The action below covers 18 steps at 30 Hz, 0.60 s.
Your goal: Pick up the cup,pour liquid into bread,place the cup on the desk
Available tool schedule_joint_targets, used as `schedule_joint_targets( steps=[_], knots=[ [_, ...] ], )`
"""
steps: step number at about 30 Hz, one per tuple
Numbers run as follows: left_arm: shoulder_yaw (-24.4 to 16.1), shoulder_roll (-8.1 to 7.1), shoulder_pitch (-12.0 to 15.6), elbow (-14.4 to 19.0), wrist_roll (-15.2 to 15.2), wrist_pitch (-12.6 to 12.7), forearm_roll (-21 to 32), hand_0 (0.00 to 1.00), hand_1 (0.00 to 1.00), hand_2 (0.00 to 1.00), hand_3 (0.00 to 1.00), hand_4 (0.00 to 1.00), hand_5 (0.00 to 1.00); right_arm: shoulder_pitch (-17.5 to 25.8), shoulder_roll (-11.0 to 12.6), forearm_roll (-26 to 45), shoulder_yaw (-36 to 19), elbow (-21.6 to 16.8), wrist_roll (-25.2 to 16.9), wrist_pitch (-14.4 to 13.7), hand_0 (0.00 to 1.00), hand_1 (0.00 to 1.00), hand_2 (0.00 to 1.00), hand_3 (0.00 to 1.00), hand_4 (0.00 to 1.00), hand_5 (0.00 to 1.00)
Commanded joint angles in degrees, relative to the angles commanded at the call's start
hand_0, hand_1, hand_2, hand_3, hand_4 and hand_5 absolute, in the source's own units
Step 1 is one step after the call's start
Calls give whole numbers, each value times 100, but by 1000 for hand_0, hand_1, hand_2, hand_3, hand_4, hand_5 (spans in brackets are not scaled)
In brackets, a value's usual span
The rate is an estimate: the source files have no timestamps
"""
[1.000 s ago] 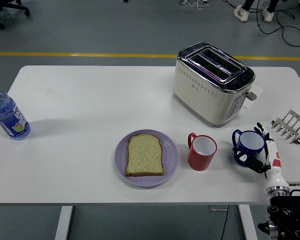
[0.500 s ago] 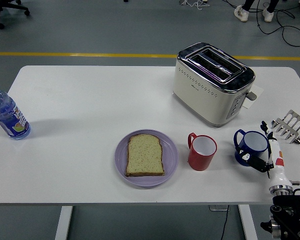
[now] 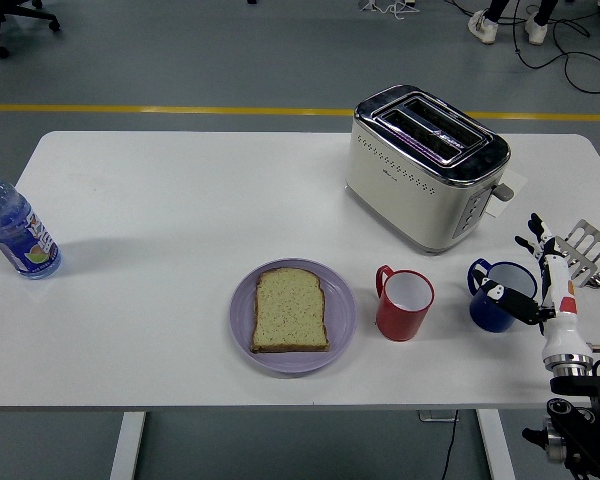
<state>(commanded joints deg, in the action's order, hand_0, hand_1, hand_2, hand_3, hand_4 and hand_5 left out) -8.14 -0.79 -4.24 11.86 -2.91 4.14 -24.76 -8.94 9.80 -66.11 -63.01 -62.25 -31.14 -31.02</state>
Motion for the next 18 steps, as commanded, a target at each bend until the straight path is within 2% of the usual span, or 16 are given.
schedule_joint_targets(
  steps=[7, 8, 9, 11, 14, 15, 18],
  knots=[
    [-19, 0, 5, -5, -3, 0, -1, 639, 648, 661, 561, 328, 838, 102, 34, 57, -378, -690, 63, -50, 969, 838, 959, 985, 924, 102],
    [-32, -2, 2, -6, -1, 0, -6, 639, 648, 661, 561, 328, 838, 121, 40, 197, -437, -786, 89, 33, 969, 838, 959, 985, 924, 102],
    [-37, -3, 0, -7, 0, 0, -8, 639, 648, 661, 559, 327, 839, 129, 43, 295, -461, -828, 100, 71, 895, 784, 902, 887, 780, 137],
    [-44, -6, -8, -7, 1, -1, -11, 639, 648, 661, 559, 327, 839, 169, 48, 648, -547, -962, 108, 208, 895, 784, 902, 887, 780, 137],
    [-56, -6, -25, -2, -1, -1, -23, 639, 648, 661, 559, 327, 839, 240, 34, 1344, -760, -1179, 251, 557, 895, 784, 902, 887, 780, 137],
    [-58, -6, -27, -2, -1, -1, -24, 638, 648, 661, 561, 328, 840, 251, 32, 1498, -796, -1209, 292, 619, 760, 687, 733, 686, 648, 191],
    [-65, -5, -38, -5, -1, 0, -22, 638, 648, 661, 561, 328, 840, 295, 20, 2079, -985, -1334, 578, 1002, 760, 687, 733, 686, 648, 191]
  ],
)
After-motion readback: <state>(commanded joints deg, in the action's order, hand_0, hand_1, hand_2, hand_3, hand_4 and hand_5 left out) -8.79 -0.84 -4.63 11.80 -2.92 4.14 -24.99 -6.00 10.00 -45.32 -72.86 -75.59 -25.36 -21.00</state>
